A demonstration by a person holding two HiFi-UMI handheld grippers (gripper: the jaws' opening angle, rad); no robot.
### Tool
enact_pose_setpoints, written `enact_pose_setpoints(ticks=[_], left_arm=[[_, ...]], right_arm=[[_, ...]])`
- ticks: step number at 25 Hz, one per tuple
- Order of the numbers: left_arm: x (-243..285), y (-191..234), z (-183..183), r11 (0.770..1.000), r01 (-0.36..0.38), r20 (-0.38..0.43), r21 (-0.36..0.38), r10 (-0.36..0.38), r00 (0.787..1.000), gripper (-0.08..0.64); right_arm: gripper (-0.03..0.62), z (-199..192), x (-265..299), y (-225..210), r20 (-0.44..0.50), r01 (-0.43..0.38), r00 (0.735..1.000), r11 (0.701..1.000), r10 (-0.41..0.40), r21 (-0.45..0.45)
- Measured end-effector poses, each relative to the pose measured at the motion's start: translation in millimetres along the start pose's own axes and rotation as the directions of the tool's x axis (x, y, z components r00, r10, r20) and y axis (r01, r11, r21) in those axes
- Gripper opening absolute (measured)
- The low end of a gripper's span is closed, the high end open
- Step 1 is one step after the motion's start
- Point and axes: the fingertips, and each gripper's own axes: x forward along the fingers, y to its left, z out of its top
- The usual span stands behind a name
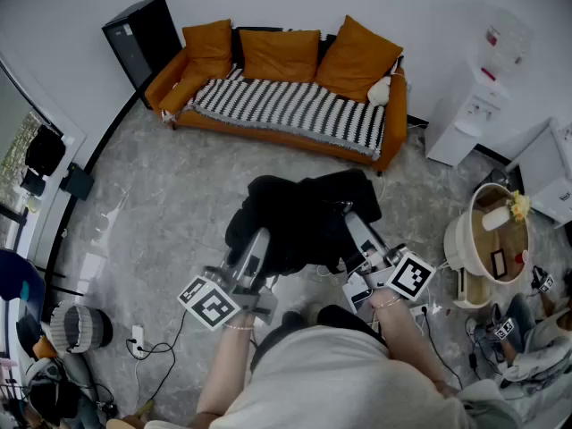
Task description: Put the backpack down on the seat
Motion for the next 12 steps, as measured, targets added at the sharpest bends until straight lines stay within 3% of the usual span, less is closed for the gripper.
enact_pose_setpoints(ticks=[12], left_arm=[[2, 0, -7, 0.999, -0.035, -0.017, 0.016, 0.035, 0.999, 0.078]], right_arm=[[0.041, -3, -3, -10, -0.055, 0.026, 0.998, 1.0, -0.025, 0.007]])
